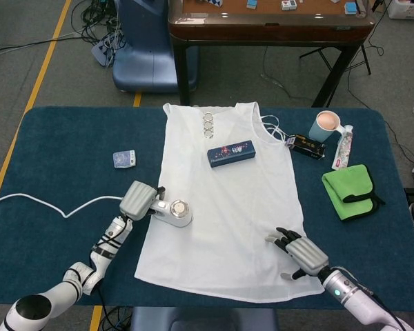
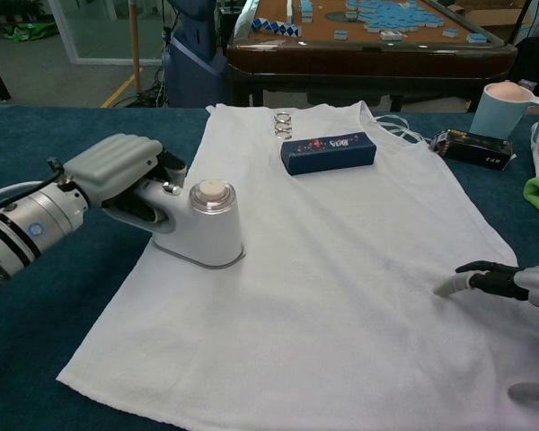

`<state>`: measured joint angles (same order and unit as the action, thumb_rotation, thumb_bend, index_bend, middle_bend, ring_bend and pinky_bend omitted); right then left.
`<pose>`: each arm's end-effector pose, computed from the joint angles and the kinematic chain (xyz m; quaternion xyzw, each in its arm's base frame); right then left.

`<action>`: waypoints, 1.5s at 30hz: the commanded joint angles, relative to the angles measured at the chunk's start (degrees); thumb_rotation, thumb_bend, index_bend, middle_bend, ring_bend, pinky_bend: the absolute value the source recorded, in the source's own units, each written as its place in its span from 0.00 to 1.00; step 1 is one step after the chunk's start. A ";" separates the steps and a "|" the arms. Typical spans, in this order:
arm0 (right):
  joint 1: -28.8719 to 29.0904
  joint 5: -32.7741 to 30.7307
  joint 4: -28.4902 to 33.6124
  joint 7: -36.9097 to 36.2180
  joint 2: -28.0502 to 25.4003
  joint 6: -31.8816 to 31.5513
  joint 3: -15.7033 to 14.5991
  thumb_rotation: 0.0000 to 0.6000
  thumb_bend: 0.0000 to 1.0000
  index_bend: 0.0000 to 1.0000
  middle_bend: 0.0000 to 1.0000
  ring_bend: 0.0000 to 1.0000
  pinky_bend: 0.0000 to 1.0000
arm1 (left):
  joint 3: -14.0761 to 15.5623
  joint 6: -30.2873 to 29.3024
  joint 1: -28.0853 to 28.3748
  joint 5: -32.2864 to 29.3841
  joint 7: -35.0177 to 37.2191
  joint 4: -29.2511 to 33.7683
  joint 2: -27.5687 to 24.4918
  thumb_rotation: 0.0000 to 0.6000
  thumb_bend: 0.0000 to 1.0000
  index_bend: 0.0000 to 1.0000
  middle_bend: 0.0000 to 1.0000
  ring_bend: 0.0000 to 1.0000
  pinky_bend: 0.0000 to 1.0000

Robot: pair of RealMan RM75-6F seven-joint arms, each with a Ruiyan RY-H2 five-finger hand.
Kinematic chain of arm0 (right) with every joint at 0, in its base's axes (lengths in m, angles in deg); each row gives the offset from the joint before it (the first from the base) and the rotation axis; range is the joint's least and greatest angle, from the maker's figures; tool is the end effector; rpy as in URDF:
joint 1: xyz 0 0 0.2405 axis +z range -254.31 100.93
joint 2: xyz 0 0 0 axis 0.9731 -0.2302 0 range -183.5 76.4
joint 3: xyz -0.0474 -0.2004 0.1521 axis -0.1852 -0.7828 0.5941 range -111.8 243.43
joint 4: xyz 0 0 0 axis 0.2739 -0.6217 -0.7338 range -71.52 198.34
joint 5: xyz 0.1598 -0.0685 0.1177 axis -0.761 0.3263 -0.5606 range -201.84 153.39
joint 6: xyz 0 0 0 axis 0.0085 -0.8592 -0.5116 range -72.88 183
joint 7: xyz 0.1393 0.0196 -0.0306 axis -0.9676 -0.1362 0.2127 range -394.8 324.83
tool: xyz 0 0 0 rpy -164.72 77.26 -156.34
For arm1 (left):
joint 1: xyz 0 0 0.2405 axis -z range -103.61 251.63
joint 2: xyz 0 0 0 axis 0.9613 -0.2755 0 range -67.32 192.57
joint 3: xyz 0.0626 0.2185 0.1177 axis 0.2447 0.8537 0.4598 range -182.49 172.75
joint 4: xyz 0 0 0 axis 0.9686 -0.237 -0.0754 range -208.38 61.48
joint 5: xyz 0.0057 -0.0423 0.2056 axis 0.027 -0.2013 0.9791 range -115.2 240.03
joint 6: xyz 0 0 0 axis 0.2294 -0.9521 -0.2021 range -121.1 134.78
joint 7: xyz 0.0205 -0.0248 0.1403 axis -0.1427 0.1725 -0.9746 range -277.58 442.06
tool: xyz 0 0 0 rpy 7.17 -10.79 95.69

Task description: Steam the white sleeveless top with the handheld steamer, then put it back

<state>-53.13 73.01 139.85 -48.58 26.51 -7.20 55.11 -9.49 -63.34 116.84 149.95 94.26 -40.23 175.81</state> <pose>-0.2925 -0.2077 0.0058 0.7803 -0.4505 0.3092 0.3042 -0.1852 0.3706 -0.0622 -0.7245 -0.2647 -0.4735 0.4253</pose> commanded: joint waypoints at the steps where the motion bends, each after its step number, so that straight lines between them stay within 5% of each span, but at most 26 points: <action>1: -0.03 -0.12 0.29 0.39 -0.10 0.01 0.06 1.00 0.17 0.14 0.15 0.04 0.13 | -0.15 -0.39 -0.55 -0.20 0.71 0.26 -0.92 1.00 0.33 0.96 0.90 0.75 0.80; 25: -0.96 0.98 4.64 1.11 -3.00 -7.38 3.19 1.00 0.17 0.10 0.15 0.04 0.12 | -0.86 -3.28 -10.53 -4.29 5.57 7.92 -13.77 1.00 0.33 0.94 0.87 0.73 0.80; 37: -1.54 -0.70 15.58 7.17 -14.39 -16.02 10.01 1.00 0.12 0.00 0.07 0.01 0.07 | -0.15 -1.91 -11.71 -4.04 3.78 6.49 -12.77 1.00 0.32 0.90 0.84 0.68 0.78; 42: -2.12 -1.70 18.32 8.75 -17.54 -17.75 11.86 1.00 0.11 0.00 0.07 0.01 0.07 | -0.09 -0.95 -11.98 -4.25 2.64 6.04 -12.26 1.00 0.31 0.83 0.76 0.64 0.75; 45: -2.37 -1.95 18.97 8.50 -18.49 -17.80 12.10 1.00 0.11 0.00 0.07 0.01 0.07 | -0.08 -0.75 -12.30 -4.37 1.39 7.18 -12.73 1.00 0.26 0.70 0.70 0.59 0.72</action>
<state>-55.41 71.16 158.71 -40.05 8.13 -24.96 67.12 -9.57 -64.22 104.70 145.66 96.09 -33.51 163.30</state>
